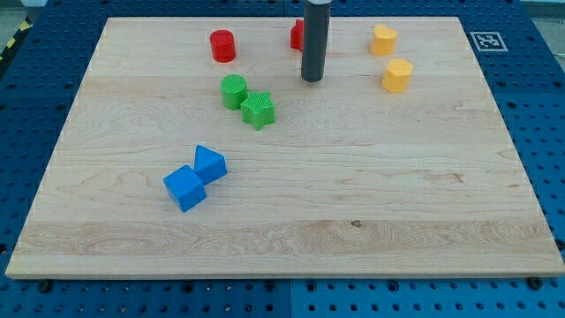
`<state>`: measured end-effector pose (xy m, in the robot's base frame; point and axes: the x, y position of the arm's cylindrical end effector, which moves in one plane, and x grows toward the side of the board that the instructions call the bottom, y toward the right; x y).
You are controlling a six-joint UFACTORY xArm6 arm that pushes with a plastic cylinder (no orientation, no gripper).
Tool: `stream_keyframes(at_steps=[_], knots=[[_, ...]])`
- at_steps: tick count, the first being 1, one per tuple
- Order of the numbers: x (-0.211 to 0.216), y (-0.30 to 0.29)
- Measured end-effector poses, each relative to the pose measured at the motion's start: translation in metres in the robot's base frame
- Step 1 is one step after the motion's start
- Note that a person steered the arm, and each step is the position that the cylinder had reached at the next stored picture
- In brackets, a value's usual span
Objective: Push the red star to the right of the red circle
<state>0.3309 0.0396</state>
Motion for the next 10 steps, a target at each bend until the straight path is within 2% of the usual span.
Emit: stream_keyframes(at_steps=[10], knots=[[-0.027, 0.000]])
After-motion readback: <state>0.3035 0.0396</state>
